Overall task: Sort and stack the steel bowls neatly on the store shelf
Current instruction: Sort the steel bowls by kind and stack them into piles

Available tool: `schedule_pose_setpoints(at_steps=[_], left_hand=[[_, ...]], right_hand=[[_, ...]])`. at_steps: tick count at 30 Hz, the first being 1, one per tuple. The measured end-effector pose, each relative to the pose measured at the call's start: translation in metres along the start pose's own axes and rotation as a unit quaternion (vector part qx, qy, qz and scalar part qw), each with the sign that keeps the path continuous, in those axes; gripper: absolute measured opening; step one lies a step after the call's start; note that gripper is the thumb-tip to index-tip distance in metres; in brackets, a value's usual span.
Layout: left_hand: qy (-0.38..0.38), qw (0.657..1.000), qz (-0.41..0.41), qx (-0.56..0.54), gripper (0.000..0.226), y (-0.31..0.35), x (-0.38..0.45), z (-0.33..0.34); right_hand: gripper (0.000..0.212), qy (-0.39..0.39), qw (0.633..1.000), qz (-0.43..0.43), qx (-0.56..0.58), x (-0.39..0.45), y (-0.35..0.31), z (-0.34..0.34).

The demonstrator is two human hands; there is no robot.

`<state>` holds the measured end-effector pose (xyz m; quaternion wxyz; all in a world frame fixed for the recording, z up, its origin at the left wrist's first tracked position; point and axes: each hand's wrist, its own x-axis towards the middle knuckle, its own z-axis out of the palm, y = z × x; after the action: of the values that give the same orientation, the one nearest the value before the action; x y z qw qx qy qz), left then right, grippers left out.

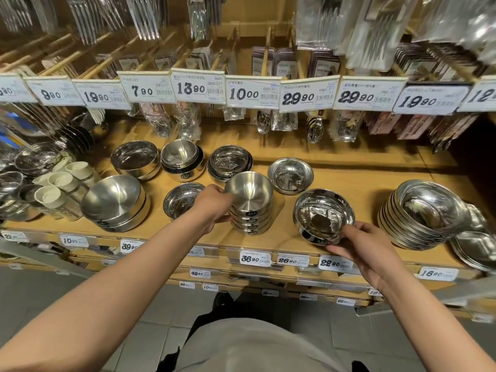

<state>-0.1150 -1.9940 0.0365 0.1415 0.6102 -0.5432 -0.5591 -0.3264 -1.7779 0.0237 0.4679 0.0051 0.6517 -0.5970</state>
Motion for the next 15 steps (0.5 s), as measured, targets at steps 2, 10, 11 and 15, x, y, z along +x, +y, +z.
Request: schedule_pose_setpoints(at_steps=[2, 10, 11, 15], left_hand=[[0.012, 1.0, 0.007, 0.007, 0.043, -0.002, -0.003, -0.008], [0.062, 0.992, 0.104, 0.034, 0.025, 0.014, -0.04, -0.018], [0.051, 0.991, 0.119, 0.031, 0.021, 0.018, -0.047, -0.015], [-0.063, 0.986, 0.155, 0.02, 0.012, 0.023, -0.074, 0.01]], right_hand=[[0.021, 0.0, 1.0, -0.003, -0.003, -0.001, 0.0, -0.001], [0.037, -0.004, 1.0, -0.005, -0.014, -0.01, -0.014, -0.014], [0.032, -0.011, 1.0, -0.005, -0.014, -0.013, -0.017, -0.015], [0.013, -0.028, 1.0, 0.004, 0.0, -0.026, -0.027, -0.014]])
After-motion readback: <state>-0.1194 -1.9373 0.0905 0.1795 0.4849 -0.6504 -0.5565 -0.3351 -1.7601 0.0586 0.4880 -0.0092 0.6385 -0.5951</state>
